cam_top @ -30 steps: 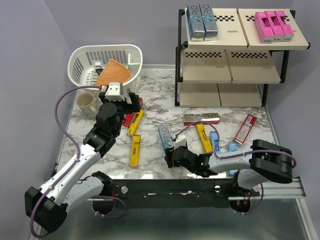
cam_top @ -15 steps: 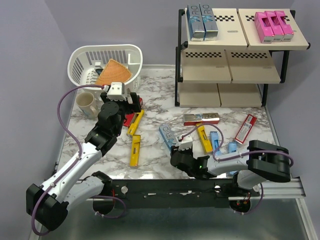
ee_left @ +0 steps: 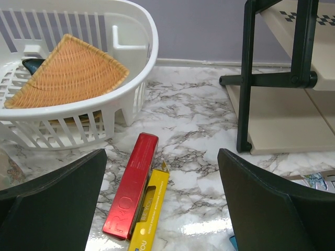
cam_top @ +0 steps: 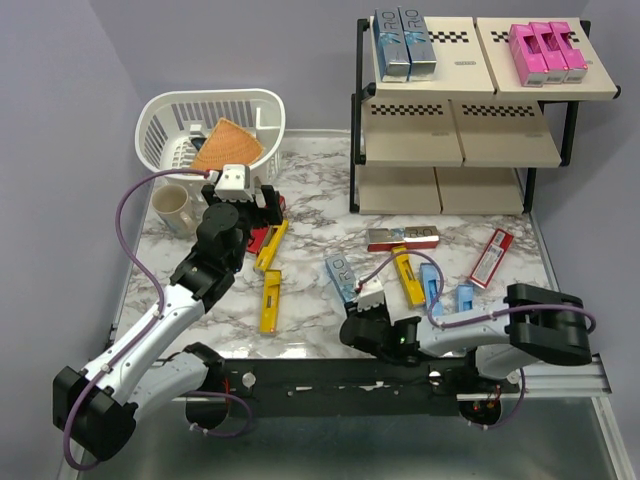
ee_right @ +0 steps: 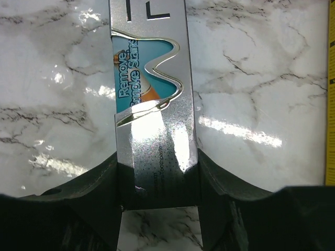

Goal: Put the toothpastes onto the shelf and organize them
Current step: Pick up the toothpaste from the center of the board, then place the toothpaste on the shelf.

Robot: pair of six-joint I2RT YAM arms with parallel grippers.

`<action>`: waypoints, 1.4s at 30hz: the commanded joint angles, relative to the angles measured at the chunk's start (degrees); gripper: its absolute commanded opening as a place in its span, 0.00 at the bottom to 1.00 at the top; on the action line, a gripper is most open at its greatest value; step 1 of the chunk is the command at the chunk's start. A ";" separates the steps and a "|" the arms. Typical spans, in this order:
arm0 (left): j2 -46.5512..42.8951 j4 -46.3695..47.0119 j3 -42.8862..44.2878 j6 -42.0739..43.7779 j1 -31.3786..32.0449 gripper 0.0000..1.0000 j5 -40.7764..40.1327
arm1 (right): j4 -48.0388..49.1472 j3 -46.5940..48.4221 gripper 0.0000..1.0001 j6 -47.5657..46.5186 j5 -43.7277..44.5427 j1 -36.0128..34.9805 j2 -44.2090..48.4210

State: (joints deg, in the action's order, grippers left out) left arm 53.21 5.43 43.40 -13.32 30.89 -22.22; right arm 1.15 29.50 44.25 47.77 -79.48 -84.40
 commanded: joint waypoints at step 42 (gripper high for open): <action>-1.62 0.19 1.60 1.37 0.57 0.99 0.60 | -31.47 82.73 0.41 -57.00 -26.04 51.50 9.28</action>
State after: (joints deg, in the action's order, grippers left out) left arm 52.66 5.39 43.40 -12.84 31.24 -22.17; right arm -28.73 105.73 -11.31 32.03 -35.27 -68.47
